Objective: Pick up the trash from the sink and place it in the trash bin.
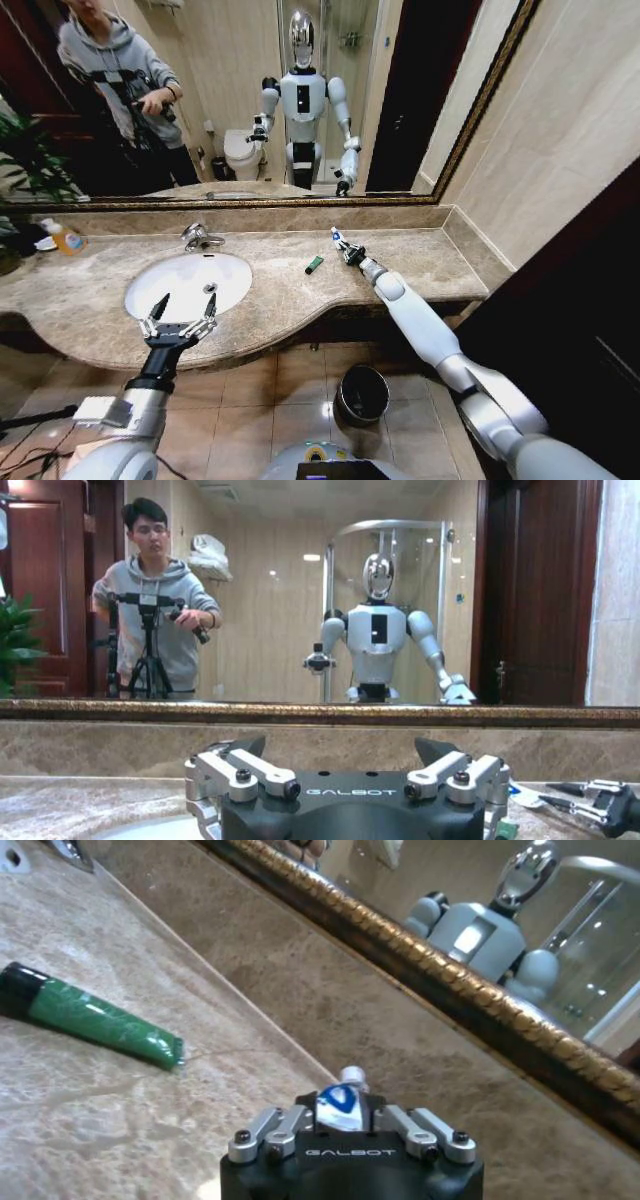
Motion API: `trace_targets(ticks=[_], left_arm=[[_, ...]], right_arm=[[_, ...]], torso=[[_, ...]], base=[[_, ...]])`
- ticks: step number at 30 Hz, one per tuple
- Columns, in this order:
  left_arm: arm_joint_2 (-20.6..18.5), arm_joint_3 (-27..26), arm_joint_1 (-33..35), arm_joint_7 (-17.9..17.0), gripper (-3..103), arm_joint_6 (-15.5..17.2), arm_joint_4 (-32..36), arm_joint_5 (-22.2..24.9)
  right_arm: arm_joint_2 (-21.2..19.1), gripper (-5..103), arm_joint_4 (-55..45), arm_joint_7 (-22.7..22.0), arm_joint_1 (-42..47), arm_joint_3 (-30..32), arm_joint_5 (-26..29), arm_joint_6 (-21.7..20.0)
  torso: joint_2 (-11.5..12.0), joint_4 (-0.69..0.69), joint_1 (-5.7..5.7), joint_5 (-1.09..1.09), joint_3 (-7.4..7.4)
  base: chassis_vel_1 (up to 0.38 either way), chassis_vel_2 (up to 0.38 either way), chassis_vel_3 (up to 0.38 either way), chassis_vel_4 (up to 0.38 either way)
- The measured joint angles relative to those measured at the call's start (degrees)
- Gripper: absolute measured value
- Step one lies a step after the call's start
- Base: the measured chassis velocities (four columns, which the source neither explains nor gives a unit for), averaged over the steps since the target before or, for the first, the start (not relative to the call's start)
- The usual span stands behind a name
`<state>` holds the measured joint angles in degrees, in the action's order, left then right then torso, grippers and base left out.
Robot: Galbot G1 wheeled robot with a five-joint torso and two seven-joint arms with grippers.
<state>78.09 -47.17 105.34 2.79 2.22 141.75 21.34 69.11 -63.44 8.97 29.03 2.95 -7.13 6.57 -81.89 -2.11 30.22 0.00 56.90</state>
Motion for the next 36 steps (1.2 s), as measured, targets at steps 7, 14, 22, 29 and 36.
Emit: trace_targets(ticks=[7,14,22,29,36], left_arm=[[0.0,0.0,0.0,0.0,100,0.0,0.0,0.0],[0.0,0.0,0.0,0.0,100,0.0,0.0,0.0],[0.0,0.0,0.0,0.0,100,0.0,0.0,0.0],[0.0,0.0,0.0,0.0,100,0.0,0.0,0.0],[0.0,0.0,0.0,0.0,100,0.0,0.0,0.0]], right_arm=[[-1.3,51,-1.4,0.2,0.9,0.2,-1.1,0.5],[-1.4,79,1.0,0.2,0.0,-0.1,-3.3,1.6],[-0.7,101,4.3,-0.8,-3.3,-2.2,-4.0,2.2],[0.2,83,6.3,-0.1,-5.5,-3.1,-4.9,2.2],[-0.6,68,6.9,1.2,-6.4,-4.3,-4.7,1.6]], torso=[[0.0,0.00,0.00,0.00,0.00],[0.0,0.00,0.00,0.00,0.00],[0.0,0.00,0.00,0.00,0.00],[0.0,-0.01,0.01,0.00,0.00],[0.0,0.00,0.01,0.00,0.00]], base=[[0.000,0.000,0.000,0.000],[0.000,0.000,0.000,0.000],[0.000,0.000,0.000,0.000],[0.000,0.000,0.000,0.000],[0.000,0.000,0.000,0.000]])
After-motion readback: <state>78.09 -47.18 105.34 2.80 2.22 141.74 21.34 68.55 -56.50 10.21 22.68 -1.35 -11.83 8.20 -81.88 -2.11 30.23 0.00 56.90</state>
